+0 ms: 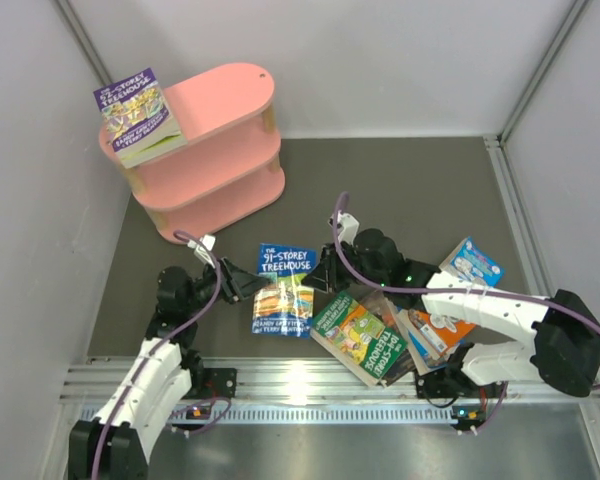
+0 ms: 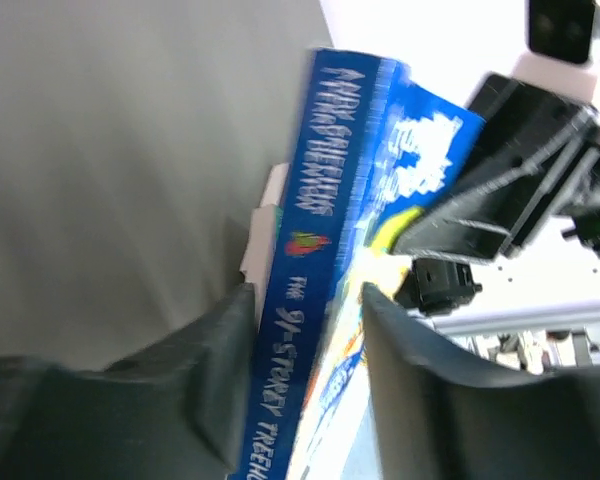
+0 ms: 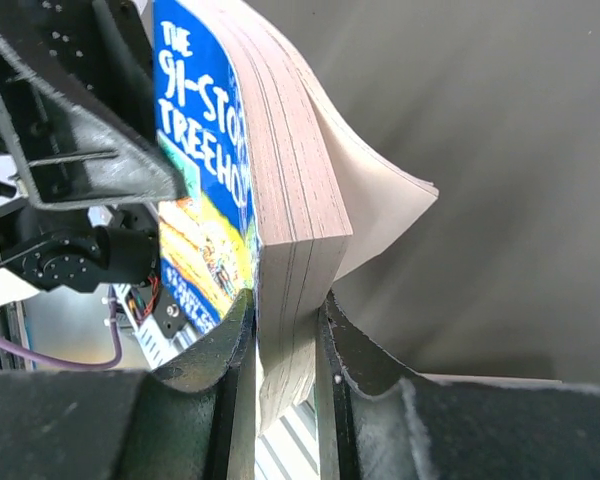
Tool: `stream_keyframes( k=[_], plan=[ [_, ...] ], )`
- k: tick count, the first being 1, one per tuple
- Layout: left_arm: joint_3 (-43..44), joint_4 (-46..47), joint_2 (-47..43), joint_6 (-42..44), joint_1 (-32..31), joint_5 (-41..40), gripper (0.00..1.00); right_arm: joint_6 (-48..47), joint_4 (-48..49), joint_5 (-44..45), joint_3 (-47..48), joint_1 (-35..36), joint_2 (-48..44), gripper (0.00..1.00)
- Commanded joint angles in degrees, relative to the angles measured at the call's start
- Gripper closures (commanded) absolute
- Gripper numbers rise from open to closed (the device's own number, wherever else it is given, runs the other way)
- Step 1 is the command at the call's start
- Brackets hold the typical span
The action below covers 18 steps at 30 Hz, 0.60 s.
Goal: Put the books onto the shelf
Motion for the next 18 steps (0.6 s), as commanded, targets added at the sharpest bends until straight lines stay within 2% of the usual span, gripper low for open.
stream_keyframes(
  k=[1,2,3,5,8,12,13,14,15,18],
  plan=[
    [2.5,4.9,-3.0,-2.5,-3.3,8.7,0.48,0.9,8.6,-0.9,3.8,-0.7,-0.2,1.0],
    [3.2,2.1,-3.4,-1.9,-3.7,8.5,0.39,1.1,9.2,-0.9,3.8,-0.6,-0.1,1.0],
    [4.5,1.4,-3.5,-1.4,-4.7,8.7,0.36,1.4,9.6,-1.0,3.8,-0.9,-0.2,1.0],
    [5.9,-1.4,-3.6,0.4,-6.3,8.3,0.33,1.7,10.0,-1.3,4.2,-1.1,0.0,1.0],
    [6.7,-2.9,-3.2,1.6,-7.7,7.7,0.34,1.8,10.2,-1.3,4.7,-1.2,0.1,1.0],
    [7.6,-5.6,-2.4,3.4,-9.3,5.1,0.61,2.0,10.2,-1.3,5.1,-1.3,0.1,1.0],
    [7.8,-6.1,-2.2,3.5,-9.4,4.7,0.82,2.1,10.2,-1.3,5.0,-1.2,0.2,1.0],
    [8.1,-7.0,-2.2,3.8,-9.5,4.1,0.95,2.1,10.3,-1.3,4.9,-1.3,0.0,1.0],
    [9.4,-8.6,-2.1,5.3,-9.6,3.5,1.0,2.2,10.2,-1.2,4.5,-1.2,-0.2,1.0],
    [13.5,-16.7,-2.5,9.1,-9.6,-0.1,1.0,2.3,9.7,-0.4,3.6,-1.4,-1.6,1.0]
  ],
)
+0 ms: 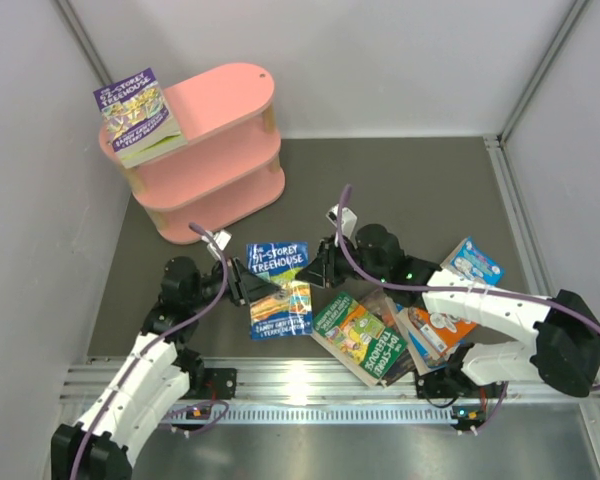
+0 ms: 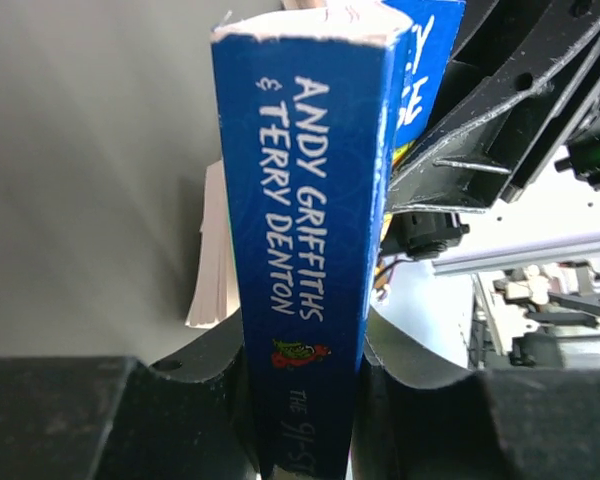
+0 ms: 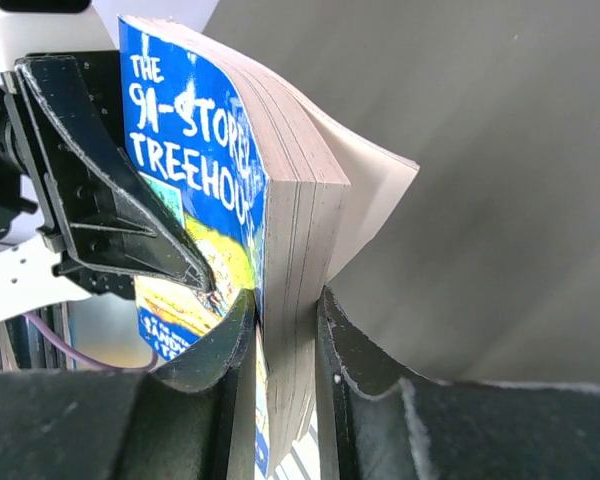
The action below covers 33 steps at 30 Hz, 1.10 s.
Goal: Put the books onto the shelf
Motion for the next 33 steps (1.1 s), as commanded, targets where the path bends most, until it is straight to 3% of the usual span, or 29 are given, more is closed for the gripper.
stream_keyframes(
  k=[1,4,8,14,19,28,33],
  plan=[
    [6.9,-6.1,-0.5,4.7,-1.2,-0.8,1.0,0.9,6.6,3.5,1.8,-0.7,-2.0,1.0],
    [10.8,-9.9,-0.3,6.9,-1.2,-1.7,1.0,0.7,5.7,4.1,0.5,-1.1,-3.9,1.0],
    [13.3,-12.5,0.0,8.2,-1.2,-2.3,0.84,0.8,5.0,4.1,-0.3,-2.0,-5.6,1.0],
    [12.8,-12.6,-1.1,7.5,-1.2,-2.8,0.72,0.5,4.1,4.0,0.0,-2.5,-6.4,1.0],
    [13.0,-12.9,-1.9,7.7,-1.2,-3.1,0.5,0.2,3.5,4.0,-0.6,-2.8,-7.1,1.0],
    [14.2,-15.3,-0.9,9.2,-1.2,-2.9,0.59,-0.1,2.4,3.7,-1.2,-4.1,-8.2,1.0],
    [14.1,-16.1,-1.7,9.4,-1.2,-2.9,0.71,-0.4,1.9,3.6,-1.2,-4.6,-8.1,1.0]
  ],
)
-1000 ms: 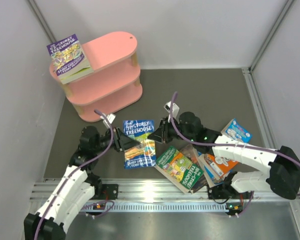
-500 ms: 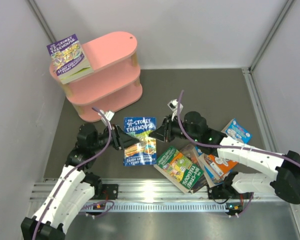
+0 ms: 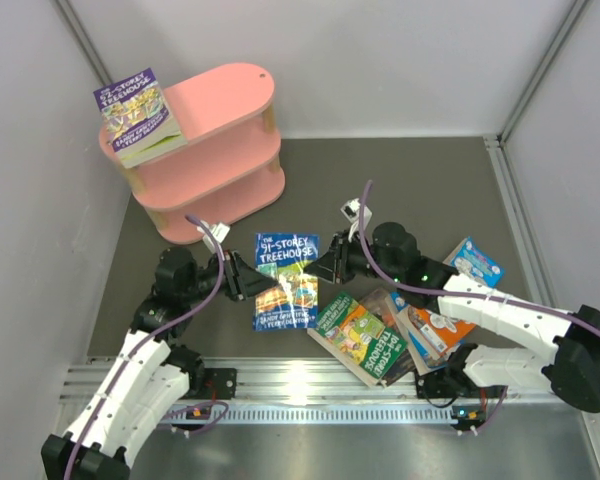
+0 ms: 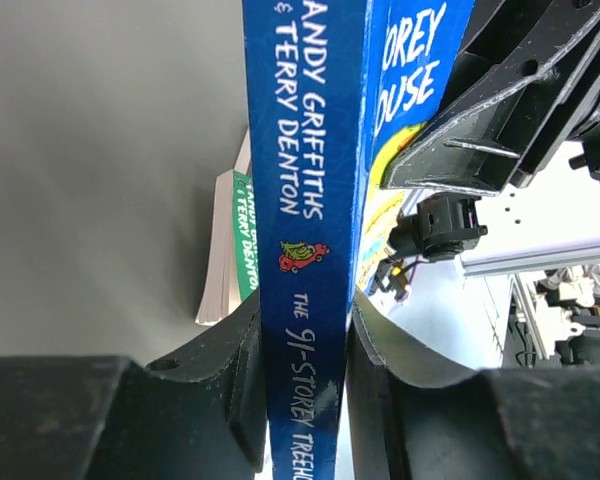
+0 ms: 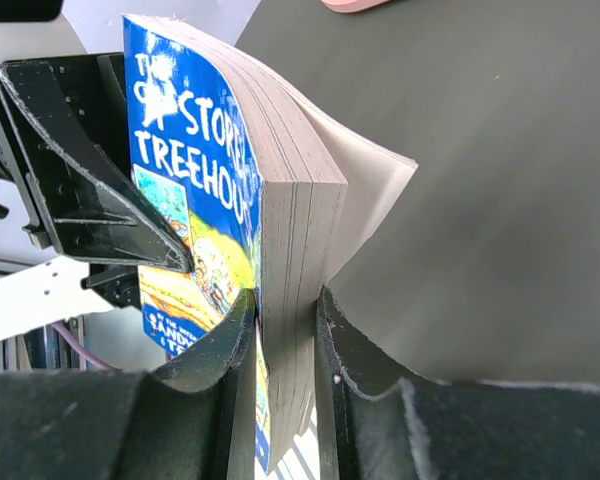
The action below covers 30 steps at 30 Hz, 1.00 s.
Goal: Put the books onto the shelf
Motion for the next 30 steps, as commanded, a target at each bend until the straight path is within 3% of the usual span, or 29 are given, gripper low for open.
stream_keyframes(
  k=[1,2,3,6,7,9,10,12,18,25,30],
  plan=[
    [2.8,0.2,-1.2,1.1,0.0,1.6,0.75,-1.0,2.3,3.5,0.3,-2.0,-2.1,1.0],
    [2.9,0.1,-1.3,1.0,0.0,1.7,0.82,-1.1,2.1,3.5,0.3,-2.2,-2.0,1.0],
    [2.9,0.2,-1.2,0.9,0.0,1.6,1.0,-1.0,2.2,3.5,0.2,-2.2,-1.9,1.0],
    [4.0,-0.5,-0.4,0.4,0.0,1.3,1.0,-0.8,1.8,3.0,0.5,-2.3,-1.5,1.0],
    [5.7,-1.2,-0.2,0.6,0.0,0.8,1.0,-0.7,1.2,3.1,0.7,-2.3,-1.5,0.95],
    [8.6,-3.4,0.9,2.8,0.0,-2.0,1.0,-0.6,0.6,3.2,1.2,-2.4,-1.5,0.74],
    [12.1,-6.3,1.4,3.8,-0.1,-3.0,1.0,-0.6,0.0,4.1,1.2,-2.4,-1.7,0.4],
    [17.5,-9.8,3.9,7.3,0.0,-7.7,1.0,-0.1,-1.3,5.9,0.5,-2.4,-1.8,0.14],
    [35.5,-16.4,14.6,12.9,0.0,-12.6,1.0,2.3,-4.2,10.5,-5.2,-2.4,-3.6,0.07],
    [67.7,-22.7,26.6,15.5,0.1,-22.3,1.0,4.9,-3.7,11.7,-12.8,-2.4,-7.7,0.07],
    [85.8,-25.9,33.5,17.6,0.1,-29.6,1.0,6.0,-1.5,10.0,-15.6,-2.4,-7.1,0.08]
  ],
)
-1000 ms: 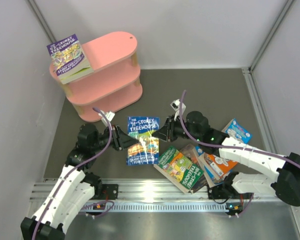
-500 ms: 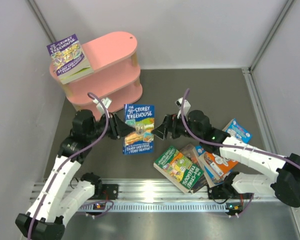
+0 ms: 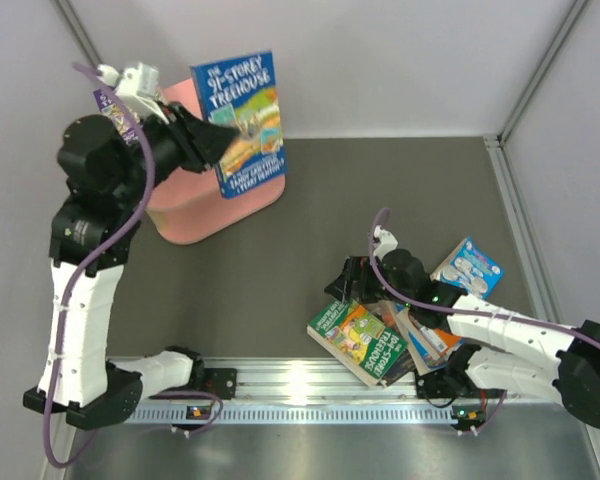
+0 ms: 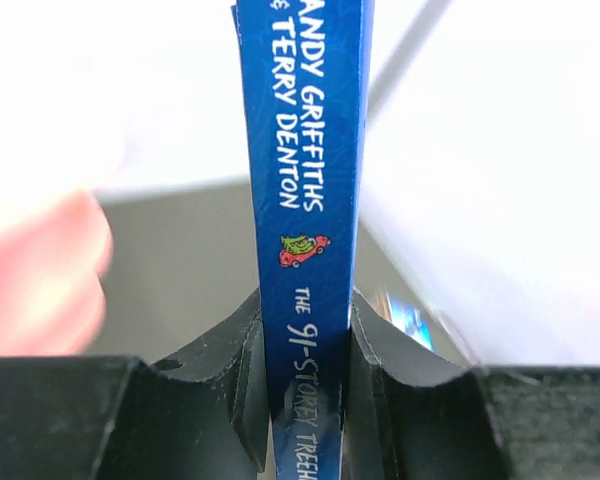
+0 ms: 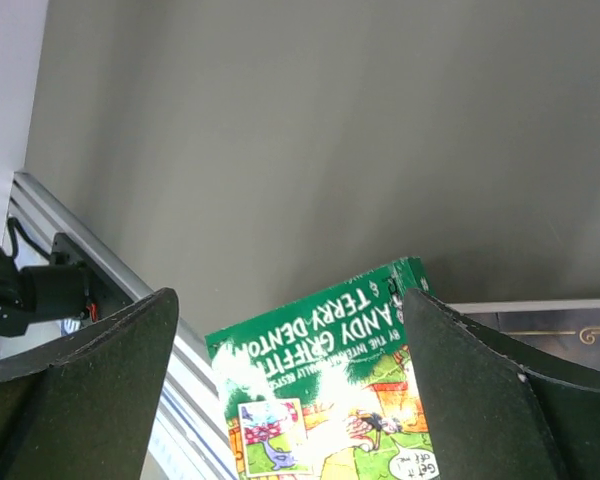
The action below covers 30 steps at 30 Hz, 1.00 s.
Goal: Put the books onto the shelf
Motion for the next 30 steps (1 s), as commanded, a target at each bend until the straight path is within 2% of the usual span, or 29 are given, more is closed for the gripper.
stream_keyframes(
  k=[1,4,7,11,14,16,17,21,23,26,30],
  plan=[
    [15.7,0.4,3.3,2.9,0.1,-8.0,1.0,1.4,3.6,-0.6,-1.3,-0.4,-0.4,0.09],
    [27.1,-3.0,8.7,4.9,0.2,-13.0,1.0,1.9,4.3,-1.0,-2.3,-0.4,0.0,0.09],
    [34.1,-5.2,12.7,7.8,0.3,-17.5,1.0,1.8,4.5,-1.5,-2.7,-0.4,0.4,0.09],
    [34.1,-5.9,14.0,11.6,1.0,-23.9,1.0,1.3,5.2,-2.0,-3.8,-0.4,1.0,0.09],
    [33.3,-6.5,14.3,12.9,2.8,-24.0,1.0,1.1,5.9,-2.3,-4.6,-0.4,1.7,0.1],
    [31.5,-5.6,14.1,12.1,6.4,-21.8,1.0,0.9,7.1,-2.6,-5.1,-0.4,2.3,0.1],
    [30.8,-4.9,13.7,11.6,8.2,-17.7,1.0,0.9,7.5,-2.7,-5.6,-0.4,2.5,0.1],
    [25.5,1.7,12.5,3.8,25.6,-4.8,1.0,0.9,9.6,-4.1,-6.1,-0.4,4.4,0.11],
    [25.1,2.5,12.9,2.4,26.9,-3.9,1.0,0.7,10.1,-4.2,-6.3,-0.4,5.0,0.11],
    [23.7,6.0,14.1,-1.5,30.1,2.3,1.0,0.1,10.3,-4.5,-6.2,-0.4,5.6,0.11],
    [17.2,13.7,14.8,-10.1,36.5,13.8,1.0,-1.3,9.6,-4.7,-6.0,-0.4,6.8,0.11]
  ],
)
